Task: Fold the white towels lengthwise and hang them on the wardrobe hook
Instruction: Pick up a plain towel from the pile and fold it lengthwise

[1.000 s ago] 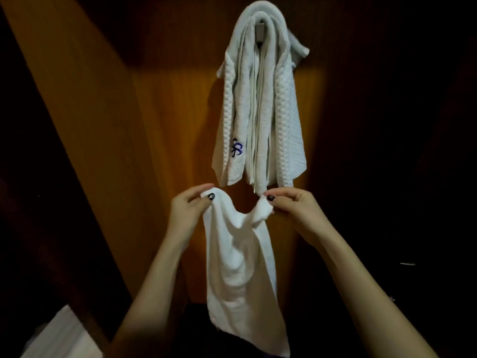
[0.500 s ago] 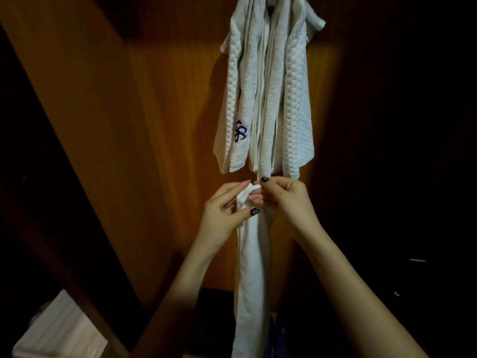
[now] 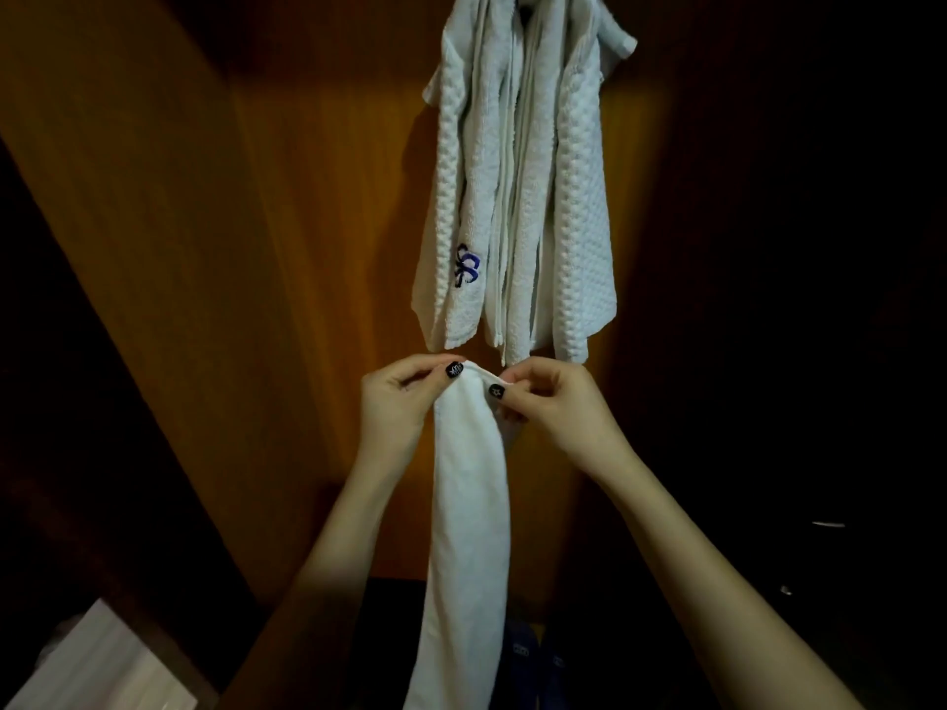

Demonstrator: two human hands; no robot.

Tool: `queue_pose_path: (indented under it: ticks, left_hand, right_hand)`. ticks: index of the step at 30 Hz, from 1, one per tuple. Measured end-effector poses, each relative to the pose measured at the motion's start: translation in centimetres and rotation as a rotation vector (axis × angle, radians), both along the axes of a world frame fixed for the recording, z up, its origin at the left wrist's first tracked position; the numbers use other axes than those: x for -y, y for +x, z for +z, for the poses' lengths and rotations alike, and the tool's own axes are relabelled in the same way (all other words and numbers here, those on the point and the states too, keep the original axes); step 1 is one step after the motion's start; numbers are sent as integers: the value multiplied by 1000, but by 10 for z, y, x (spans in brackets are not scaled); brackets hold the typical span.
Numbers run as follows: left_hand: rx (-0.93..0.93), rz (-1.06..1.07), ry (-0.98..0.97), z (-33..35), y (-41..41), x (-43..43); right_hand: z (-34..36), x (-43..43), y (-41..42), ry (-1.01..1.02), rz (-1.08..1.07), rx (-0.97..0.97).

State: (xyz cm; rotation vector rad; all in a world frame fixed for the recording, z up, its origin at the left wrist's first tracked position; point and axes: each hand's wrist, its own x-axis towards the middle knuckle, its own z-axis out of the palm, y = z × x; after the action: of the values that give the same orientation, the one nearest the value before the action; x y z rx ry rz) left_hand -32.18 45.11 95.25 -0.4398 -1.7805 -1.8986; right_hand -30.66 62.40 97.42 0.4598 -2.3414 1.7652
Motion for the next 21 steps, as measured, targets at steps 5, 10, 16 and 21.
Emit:
queue_pose_path:
  ticks: [5,10,16,21]
  left_hand:
    - [-40,-2,1,13,-9,16]
    - [-44,26,-13,22,-21,37]
    - [-52,101,-85,26,-23,59]
    - [-93,149,-177,32,-19,72]
  right_hand:
    - [-6,-7,-7,329,-23,-176]
    - [-4,-17,-8,358,55,-175]
    - [2,-24,-8,185,48,-183]
    - [16,-24,-10,104,67,-211]
